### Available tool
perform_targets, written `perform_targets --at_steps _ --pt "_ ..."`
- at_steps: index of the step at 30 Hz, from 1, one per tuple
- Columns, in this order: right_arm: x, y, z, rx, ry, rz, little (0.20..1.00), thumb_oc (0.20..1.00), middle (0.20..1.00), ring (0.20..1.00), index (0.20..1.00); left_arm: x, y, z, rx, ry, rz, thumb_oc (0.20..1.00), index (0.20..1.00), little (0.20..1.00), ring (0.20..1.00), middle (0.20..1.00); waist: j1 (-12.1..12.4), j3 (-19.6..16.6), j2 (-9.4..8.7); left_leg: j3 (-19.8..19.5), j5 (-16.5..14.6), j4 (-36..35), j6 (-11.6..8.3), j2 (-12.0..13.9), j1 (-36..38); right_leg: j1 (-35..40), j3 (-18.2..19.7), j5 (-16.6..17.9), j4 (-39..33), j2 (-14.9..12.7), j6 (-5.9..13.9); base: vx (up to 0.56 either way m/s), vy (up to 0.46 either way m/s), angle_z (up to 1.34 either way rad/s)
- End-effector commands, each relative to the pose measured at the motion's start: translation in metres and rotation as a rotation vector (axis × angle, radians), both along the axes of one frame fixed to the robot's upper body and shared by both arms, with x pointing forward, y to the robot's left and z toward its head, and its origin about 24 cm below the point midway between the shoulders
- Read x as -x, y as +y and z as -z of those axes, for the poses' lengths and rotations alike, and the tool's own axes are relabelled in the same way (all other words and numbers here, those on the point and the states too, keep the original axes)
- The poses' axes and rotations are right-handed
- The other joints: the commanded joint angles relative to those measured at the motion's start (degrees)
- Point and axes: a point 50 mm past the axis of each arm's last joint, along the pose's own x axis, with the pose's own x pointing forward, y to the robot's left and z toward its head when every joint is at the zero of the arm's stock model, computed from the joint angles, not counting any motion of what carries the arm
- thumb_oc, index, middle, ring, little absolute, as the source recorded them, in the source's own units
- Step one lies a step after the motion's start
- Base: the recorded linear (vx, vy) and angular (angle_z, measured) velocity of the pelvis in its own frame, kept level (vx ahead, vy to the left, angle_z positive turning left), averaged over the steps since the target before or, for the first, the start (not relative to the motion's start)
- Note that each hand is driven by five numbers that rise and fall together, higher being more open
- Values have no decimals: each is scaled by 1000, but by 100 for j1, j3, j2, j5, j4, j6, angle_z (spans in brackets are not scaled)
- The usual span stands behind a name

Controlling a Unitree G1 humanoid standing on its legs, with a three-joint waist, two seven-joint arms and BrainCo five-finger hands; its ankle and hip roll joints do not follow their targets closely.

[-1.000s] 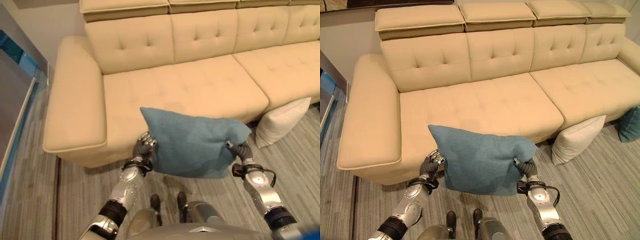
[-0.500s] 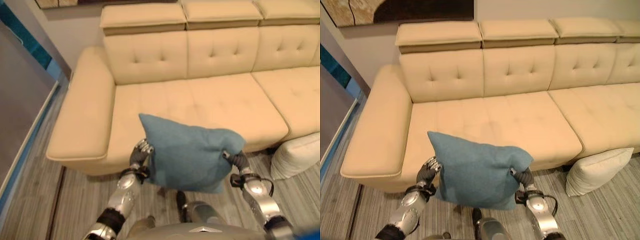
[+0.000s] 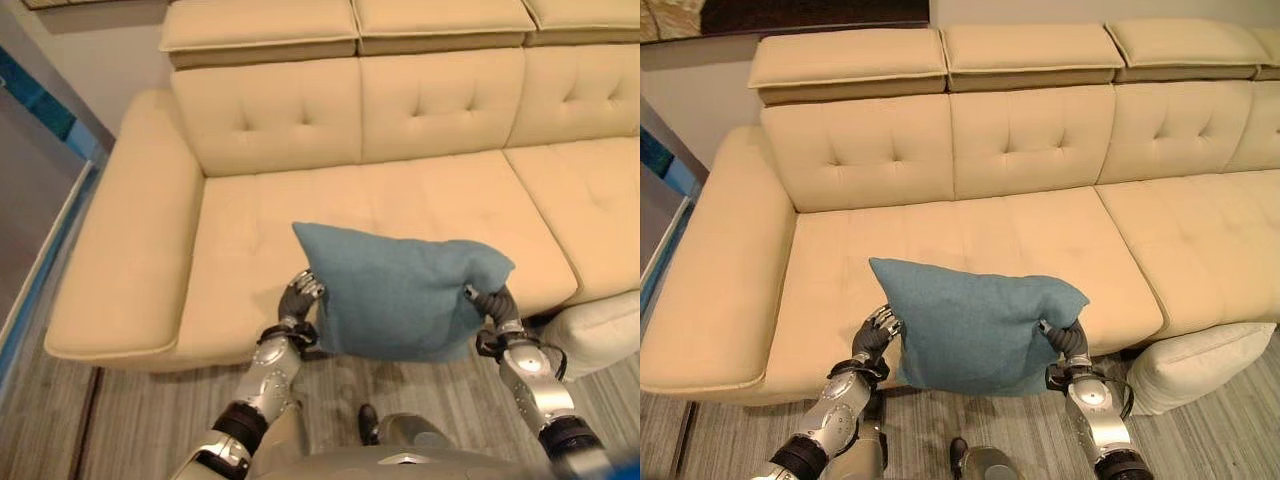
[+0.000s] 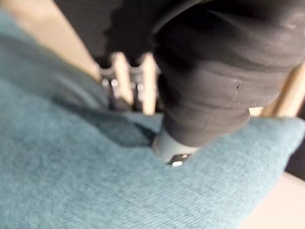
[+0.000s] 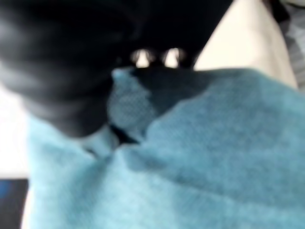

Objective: Pick up all the scattered cushions and arrange them neatly on the sofa.

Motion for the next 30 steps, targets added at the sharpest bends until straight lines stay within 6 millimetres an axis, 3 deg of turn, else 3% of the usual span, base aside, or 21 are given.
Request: perform_targets --at_steps 1,5,6,7,10,11,13,16,19,25,29,30 --pt "-21 42 -33 -103 -211 -137 200 200 200 200 200 -24 -17 -52 39 -271 104 200 200 200 200 200 167 -421 -325 362 -896 1263 -272 168 4 186 96 715 -376 -712 930 202 242 -22" --pt "-20 43 -31 -106 -203 -139 200 200 200 200 200 -25 -12 -53 27 -275 90 200 200 200 200 200 218 -432 -354 429 -1082 1368 -171 89 89 37 182 976 51 -816 1074 144 179 -33" --pt "-26 49 -35 -103 -215 -162 200 200 200 200 200 -26 1 -58 -6 -296 63 200 200 200 200 200 238 -336 -346 543 -1198 1363 -77 110 309 -340 206 1428 605 -812 1251 95 137 -11" --pt "-26 49 -35 -103 -215 -162 200 200 200 200 200 -26 1 -58 -6 -296 63 200 200 200 200 200 241 -350 -345 547 -1178 1343 -80 114 299 -358 211 1443 598 -807 1249 138 179 -27" --pt "-27 52 -33 -106 -207 -171 200 200 200 200 200 -25 6 -57 -30 -294 53 200 200 200 200 200 205 -358 -303 542 -1253 1227 -67 73 583 -621 113 1409 431 -747 1205 186 119 -44" --pt "-29 50 -34 -106 -209 -169 200 200 200 200 200 -27 9 -57 -35 -297 47 200 200 200 200 200 127 -364 -315 495 -1290 1119 -69 -50 775 -961 71 1351 -117 -618 1139 206 64 -14" --pt "-31 51 -36 -105 -214 -173 200 200 200 200 200 -28 9 -58 -33 -301 44 200 200 200 200 200 50 -288 -308 430 -1359 1150 -81 -90 887 -1026 -8 1400 -357 -619 1135 161 44 -3" --pt "-29 49 -36 -105 -215 -173 200 200 200 200 200 -30 8 -61 -34 -317 47 200 200 200 200 200 -99 -210 -333 237 -1370 1203 -156 -189 1097 -1148 278 1494 -547 -513 1117 169 -9 33" --pt "-22 44 -31 -104 -204 -160 200 200 200 200 200 -25 6 -54 -18 -294 44 200 200 200 200 200 -124 -274 -343 191 -1331 1154 -312 -107 1181 -942 79 1581 -713 -560 1017 124 -107 69" --pt "-19 40 -31 -91 -200 -153 200 200 200 200 200 -20 8 -51 -19 -278 31 200 200 200 200 200 -116 -334 -283 61 -1205 963 -404 -2 1223 -663 -205 1496 -895 -528 899 82 -99 33" --pt "-24 40 -44 -91 -259 -156 200 200 200 200 200 -26 16 -61 -39 -317 -15 200 200 200 200 200 -78 -296 -261 15 -1193 827 -438 44 1183 -643 -353 1441 -971 -494 848 19 -54 13" --pt "-32 43 -57 -80 -313 -176 200 200 200 200 200 -31 20 -71 -68 -358 -35 200 200 200 200 200 -47 -251 -255 -12 -1208 792 -444 53 1103 -689 -395 1437 -1002 -497 836 -33 -36 5"
